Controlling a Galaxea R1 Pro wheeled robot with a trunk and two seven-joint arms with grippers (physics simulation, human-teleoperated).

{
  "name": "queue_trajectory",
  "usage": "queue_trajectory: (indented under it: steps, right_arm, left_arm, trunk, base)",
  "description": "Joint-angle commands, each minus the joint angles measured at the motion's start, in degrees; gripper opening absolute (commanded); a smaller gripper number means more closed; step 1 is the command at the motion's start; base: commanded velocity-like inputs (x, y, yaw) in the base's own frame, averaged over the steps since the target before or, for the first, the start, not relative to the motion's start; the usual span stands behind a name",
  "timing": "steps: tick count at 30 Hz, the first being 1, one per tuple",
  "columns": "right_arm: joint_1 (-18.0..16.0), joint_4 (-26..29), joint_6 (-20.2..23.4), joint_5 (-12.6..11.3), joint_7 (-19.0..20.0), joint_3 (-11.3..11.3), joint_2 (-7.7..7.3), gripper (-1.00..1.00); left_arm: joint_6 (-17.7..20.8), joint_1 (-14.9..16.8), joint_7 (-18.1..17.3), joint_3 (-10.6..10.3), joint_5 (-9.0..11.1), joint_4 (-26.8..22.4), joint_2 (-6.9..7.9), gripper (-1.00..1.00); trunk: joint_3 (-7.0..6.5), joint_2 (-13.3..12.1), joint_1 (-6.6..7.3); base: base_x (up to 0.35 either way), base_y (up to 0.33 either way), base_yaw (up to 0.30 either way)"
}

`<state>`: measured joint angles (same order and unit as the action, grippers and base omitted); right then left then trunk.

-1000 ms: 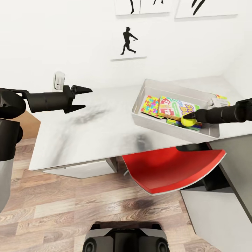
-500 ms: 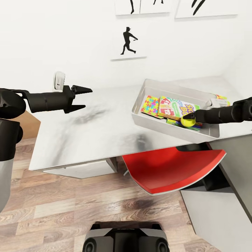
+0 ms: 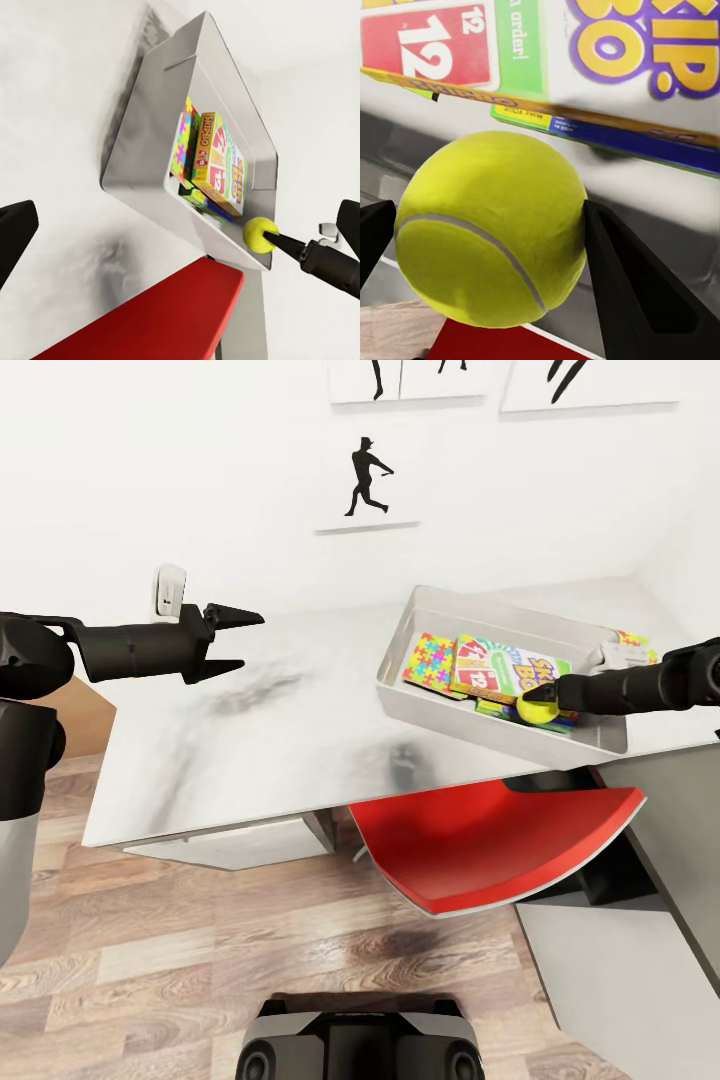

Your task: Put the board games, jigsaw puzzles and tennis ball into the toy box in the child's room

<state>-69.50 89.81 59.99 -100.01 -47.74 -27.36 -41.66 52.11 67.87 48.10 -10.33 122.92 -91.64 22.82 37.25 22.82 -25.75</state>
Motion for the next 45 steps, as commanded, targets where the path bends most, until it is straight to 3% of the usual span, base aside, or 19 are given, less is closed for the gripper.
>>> queue_trajectory:
  steps: [1, 15, 25, 45]
  right_arm:
    - [-0.1, -0.1, 0.0, -0.7, -0.7, -0.1, 0.00, -1.00]
    - [-0.1, -0.8, 0.0, -0.7, -0.8, -0.2, 0.36, -1.00]
    - [0.0, -0.9, 0.0, 0.1, -0.9, -0.2, 1.60, -1.00]
    - [0.0, -1.7, 0.0, 0.8, -0.9, -0.2, 1.98, -1.00]
  left_arm:
    - [-0.1, 0.1, 0.6, 0.0, 0.6, 0.0, 0.03, 1.00]
    - [-0.1, 0.1, 0.6, 0.0, 0.6, 0.0, 0.03, 1.00]
    - [-0.1, 0.2, 0.5, 0.0, 0.6, 0.0, 0.03, 1.00]
    - [-0.1, 0.2, 0.5, 0.0, 0.6, 0.0, 0.03, 1.00]
  trunk:
    - [0.09, 0.1, -0.04]
    - [0.09, 0.1, -0.04]
    - [0.09, 0.1, -0.04]
    - [0.09, 0.1, -0.04]
  base:
    - [0.000, 0.000, 0.000]
    - [0.000, 0.000, 0.000]
    - [0.000, 0.000, 0.000]
    - [0.000, 0.000, 0.000]
